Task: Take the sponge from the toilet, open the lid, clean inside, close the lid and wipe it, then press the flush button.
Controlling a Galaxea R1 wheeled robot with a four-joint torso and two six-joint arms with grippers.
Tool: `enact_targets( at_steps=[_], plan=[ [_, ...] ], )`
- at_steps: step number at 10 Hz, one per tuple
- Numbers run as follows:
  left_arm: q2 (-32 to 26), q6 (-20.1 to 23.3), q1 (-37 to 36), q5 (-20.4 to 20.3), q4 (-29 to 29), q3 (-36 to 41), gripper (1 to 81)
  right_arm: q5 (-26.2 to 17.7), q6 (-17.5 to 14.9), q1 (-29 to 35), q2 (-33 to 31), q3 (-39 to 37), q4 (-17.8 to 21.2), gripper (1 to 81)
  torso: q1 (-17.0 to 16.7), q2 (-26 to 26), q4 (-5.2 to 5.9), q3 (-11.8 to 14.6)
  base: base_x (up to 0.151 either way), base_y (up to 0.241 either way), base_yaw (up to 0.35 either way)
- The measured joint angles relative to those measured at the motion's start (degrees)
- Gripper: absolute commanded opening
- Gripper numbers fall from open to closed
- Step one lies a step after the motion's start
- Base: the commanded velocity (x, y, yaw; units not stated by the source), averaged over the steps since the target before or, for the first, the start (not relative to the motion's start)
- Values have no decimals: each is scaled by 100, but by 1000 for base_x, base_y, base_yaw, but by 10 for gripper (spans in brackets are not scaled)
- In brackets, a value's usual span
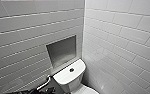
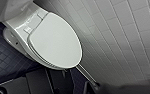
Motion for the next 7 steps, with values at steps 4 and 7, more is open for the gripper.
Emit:
enact_targets(
  at_steps=[4,7],
  plan=[
    [-20,0,1948,-614,983,-132,10,-71,0,-49,119,-278,-7,10,-15,-11,0,347,0,0,0],
    [322,5,2889,-1128,1584,-945,10,-74,0,-49,296,-573,-7,10,-20,-13,0,343,0,0,0]
  ],
)
